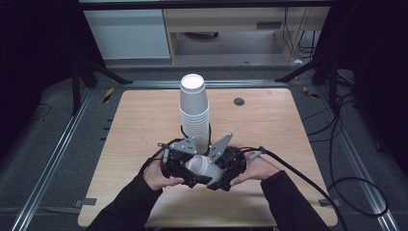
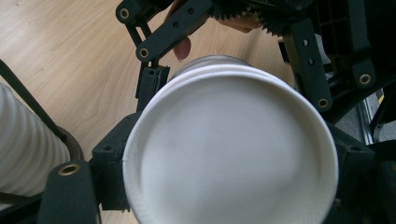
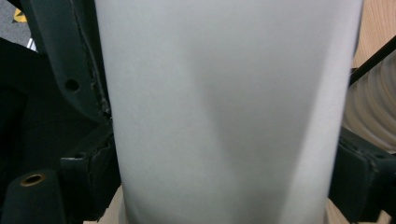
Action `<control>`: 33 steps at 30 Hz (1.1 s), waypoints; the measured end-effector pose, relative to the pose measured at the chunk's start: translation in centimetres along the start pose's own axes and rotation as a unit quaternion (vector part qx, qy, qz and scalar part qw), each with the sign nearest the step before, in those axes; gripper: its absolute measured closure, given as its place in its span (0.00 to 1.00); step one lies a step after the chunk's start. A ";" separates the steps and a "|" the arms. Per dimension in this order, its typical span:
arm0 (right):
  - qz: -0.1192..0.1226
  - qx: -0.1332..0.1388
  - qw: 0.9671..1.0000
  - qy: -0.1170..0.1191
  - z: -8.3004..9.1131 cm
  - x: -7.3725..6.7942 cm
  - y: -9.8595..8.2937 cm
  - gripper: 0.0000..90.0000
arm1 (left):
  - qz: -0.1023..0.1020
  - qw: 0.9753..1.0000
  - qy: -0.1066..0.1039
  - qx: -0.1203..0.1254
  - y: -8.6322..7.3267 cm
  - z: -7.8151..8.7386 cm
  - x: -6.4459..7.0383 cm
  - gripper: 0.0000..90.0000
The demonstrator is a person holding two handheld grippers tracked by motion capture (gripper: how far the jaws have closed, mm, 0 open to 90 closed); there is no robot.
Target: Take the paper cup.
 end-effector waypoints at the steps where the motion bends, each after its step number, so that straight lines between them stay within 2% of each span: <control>1: 0.000 0.000 1.000 -0.001 0.0 0.0 0.0 0.12 | -0.001 1.000 0.001 -0.001 0.0 0.0 -0.1 0.24; 8: -0.007 0.007 1.000 -0.005 0.3 0.1 0.2 0.08 | -0.003 1.000 0.008 -0.005 -0.1 0.1 -0.3 0.24; 13: -0.011 0.012 1.000 -0.019 1.1 0.4 0.4 0.07 | -0.008 1.000 0.015 -0.011 -0.3 0.2 -0.6 0.23; 17: -0.012 0.026 0.999 -0.034 2.2 0.8 0.7 0.06 | -0.006 1.000 0.017 -0.009 -0.4 0.5 -0.8 0.23; 24: -0.029 0.046 0.996 -0.068 4.1 1.5 0.4 0.06 | 0.001 1.000 0.025 -0.001 -0.6 1.2 -1.5 0.23; 25: -0.034 0.053 0.995 -0.074 4.5 1.6 0.4 0.06 | 0.005 0.999 0.032 0.010 -0.5 1.6 -1.7 0.23; 33: -0.060 0.100 0.988 -0.100 6.1 1.8 0.1 0.05 | 0.024 0.997 0.038 0.056 0.1 3.6 -2.6 0.23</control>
Point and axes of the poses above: each handheld gripper's, and its own axes: z roughly backward along the jaws, y roughly out of its top, x roughly to its right, the point moved 10 cm from there along -z, roughly forward along the jaws, and after that the axes turned 11 degrees about z, right-handed, at the moved point
